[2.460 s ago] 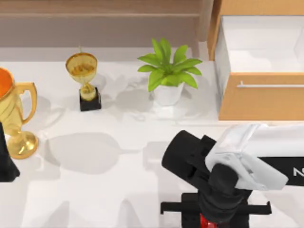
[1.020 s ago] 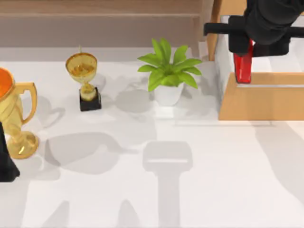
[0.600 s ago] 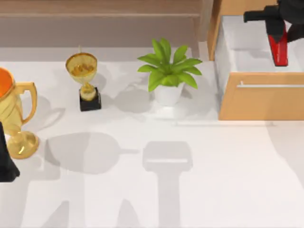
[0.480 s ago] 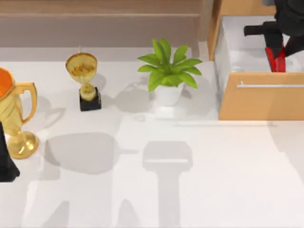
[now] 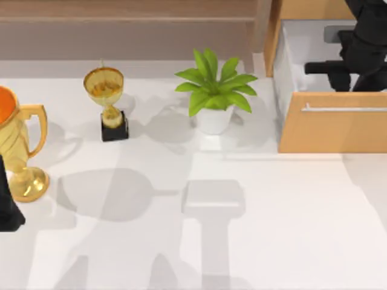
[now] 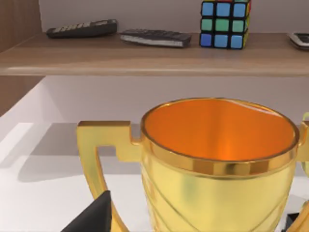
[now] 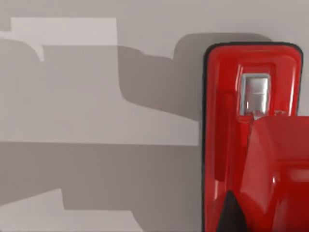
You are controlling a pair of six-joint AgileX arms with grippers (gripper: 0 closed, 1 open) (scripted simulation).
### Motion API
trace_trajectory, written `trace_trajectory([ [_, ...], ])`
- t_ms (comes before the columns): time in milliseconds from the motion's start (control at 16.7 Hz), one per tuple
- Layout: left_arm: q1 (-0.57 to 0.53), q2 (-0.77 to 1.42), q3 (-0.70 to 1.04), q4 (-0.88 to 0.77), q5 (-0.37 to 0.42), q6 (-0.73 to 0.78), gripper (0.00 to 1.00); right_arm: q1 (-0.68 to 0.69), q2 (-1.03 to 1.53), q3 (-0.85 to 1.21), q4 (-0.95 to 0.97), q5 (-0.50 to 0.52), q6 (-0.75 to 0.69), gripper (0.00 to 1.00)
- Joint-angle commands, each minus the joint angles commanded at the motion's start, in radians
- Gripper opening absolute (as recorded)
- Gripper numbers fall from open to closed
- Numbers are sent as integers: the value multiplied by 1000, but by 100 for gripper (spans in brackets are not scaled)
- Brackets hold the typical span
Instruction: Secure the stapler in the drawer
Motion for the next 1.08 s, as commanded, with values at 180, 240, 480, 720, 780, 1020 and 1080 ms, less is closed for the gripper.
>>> trace_trajectory([
  [180,0,0,0,0,0,0,100,4,0,-7,11,1,1,0],
  [240,0,0,0,0,0,0,100,3,0,-13,18,1,1,0],
  [480,0,0,0,0,0,0,100,0,3,-34,37,0,0,0],
  [720,0,0,0,0,0,0,100,0,3,-34,37,0,0,8],
  [780,0,0,0,0,0,0,100,0,3,-34,37,0,0,15],
  [1020,0,0,0,0,0,0,100,0,3,-34,37,0,0,45],
  [1080,0,0,0,0,0,0,100,0,3,-34,37,0,0,53],
])
